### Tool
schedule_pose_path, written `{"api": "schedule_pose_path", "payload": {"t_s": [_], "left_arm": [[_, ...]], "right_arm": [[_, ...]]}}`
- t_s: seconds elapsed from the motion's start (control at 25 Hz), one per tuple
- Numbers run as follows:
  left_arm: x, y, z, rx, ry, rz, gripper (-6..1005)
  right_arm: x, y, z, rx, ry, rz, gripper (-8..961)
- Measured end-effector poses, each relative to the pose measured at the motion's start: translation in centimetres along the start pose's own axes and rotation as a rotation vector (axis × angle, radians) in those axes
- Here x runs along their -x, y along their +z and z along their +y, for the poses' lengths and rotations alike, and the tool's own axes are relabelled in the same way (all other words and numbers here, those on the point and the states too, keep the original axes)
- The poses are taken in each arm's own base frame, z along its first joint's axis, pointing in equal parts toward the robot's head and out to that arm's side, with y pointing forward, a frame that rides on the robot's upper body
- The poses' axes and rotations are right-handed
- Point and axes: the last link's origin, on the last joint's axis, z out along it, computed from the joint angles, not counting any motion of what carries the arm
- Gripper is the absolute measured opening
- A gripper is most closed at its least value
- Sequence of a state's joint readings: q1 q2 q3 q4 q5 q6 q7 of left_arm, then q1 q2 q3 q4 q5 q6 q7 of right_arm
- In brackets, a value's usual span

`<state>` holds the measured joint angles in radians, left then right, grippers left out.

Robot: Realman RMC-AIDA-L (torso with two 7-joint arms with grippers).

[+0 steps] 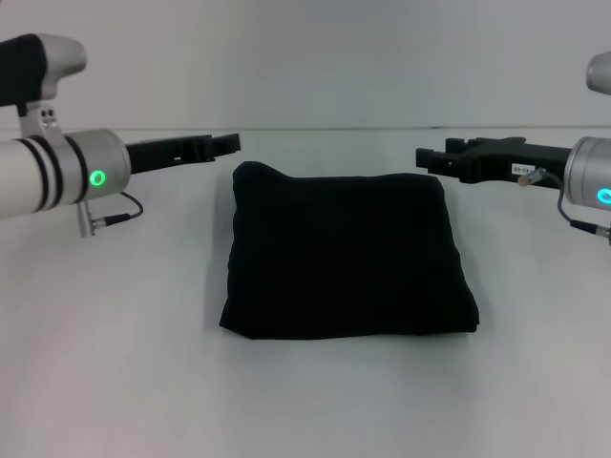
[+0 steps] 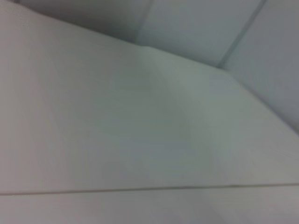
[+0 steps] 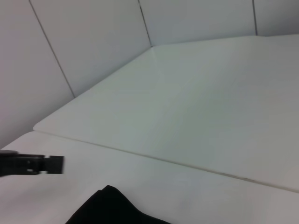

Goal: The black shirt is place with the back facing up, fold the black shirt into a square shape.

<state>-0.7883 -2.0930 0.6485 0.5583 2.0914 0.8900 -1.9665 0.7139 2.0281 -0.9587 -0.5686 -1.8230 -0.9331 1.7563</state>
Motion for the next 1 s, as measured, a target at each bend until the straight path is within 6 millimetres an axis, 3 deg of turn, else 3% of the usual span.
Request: {"api": "schedule_pose_path", "payload": {"t_s": [0.28,0.36,0.56,0.8,1.0], "left_arm": [[1.2,-3.1,3.4,0.303,0.163,-0.059,552],[1.7,-3.4,4.1,0.356,0.201,-0.056,596],[2.6,-3.0,5.4,0.419,0.324,-0.079,821],[3.9,-2.0,6.8,0.447,0.478,-0.193,904],[4.4,-2.1,6.6,0.439,0.500,-0.235,903]], "right_arm": [[0.5,-1.9,0.2,0.118,-0.027,0.031,715],[0.6,-2.4,0.3,0.151,-0.039,0.044,727],[0.0,-3.3,1.1,0.231,-0.154,0.134,820],[-0.1,-2.6,1.9,0.223,-0.266,0.255,931],[-0.2,-2.1,2.4,0.233,-0.292,0.280,927]]}}
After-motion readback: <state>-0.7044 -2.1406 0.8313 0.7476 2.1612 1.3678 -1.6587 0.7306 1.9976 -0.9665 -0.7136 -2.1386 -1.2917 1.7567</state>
